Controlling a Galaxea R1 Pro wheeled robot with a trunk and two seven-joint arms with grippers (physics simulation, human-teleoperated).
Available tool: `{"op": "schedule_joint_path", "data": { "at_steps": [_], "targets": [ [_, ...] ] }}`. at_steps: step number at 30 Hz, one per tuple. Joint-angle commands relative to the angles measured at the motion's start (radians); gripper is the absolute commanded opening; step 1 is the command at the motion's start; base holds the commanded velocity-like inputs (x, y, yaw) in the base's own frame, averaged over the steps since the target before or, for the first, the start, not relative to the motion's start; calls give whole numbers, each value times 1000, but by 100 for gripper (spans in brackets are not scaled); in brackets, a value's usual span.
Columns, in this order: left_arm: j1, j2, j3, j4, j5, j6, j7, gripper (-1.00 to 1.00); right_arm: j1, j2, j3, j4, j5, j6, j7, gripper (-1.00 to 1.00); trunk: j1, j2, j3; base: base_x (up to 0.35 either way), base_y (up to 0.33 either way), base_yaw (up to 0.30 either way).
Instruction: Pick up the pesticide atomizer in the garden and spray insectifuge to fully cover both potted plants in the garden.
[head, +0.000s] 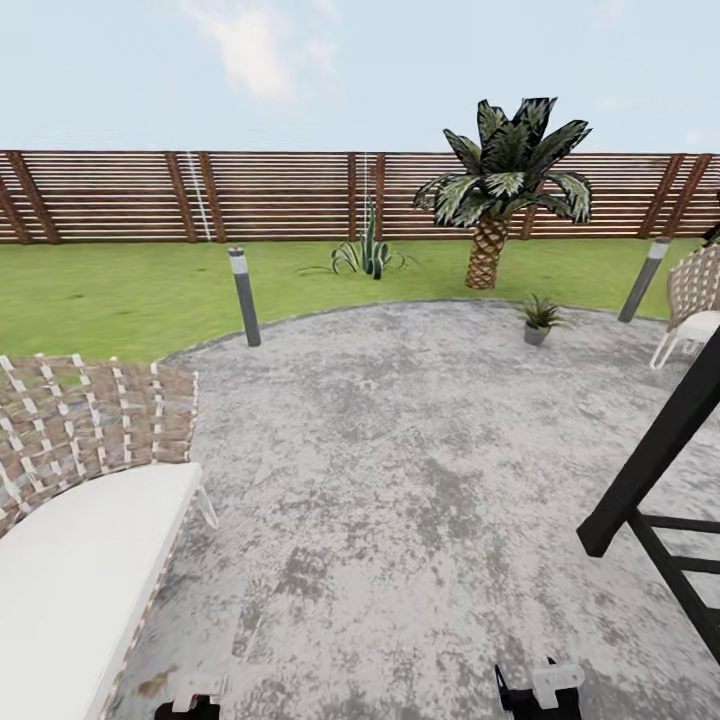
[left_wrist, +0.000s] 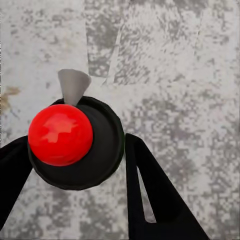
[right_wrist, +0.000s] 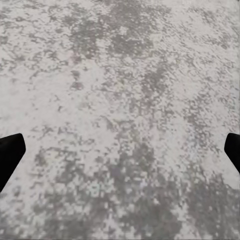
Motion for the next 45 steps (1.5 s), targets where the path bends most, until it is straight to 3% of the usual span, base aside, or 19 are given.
{"op": "schedule_joint_path", "data": {
  "at_steps": [1, 22, 45],
  "targets": [
    [-1, 0, -1, 1, 2, -3, -4, -100, -1, 0, -5, 1, 11, -3, -6, 100, 0, 0, -1, 336, 79, -7],
    [0, 0, -1, 1, 1, -3, -4, -100, -1, 0, -5, 1, 11, -3, -6, 100, 0, 0, -1, 336, 80, -8],
    [0, 0, -1, 1, 1, -3, -4, -100, -1, 0, -5, 1, 11, -3, -6, 100, 0, 0, -1, 338, 13, -283]
  ]
}}
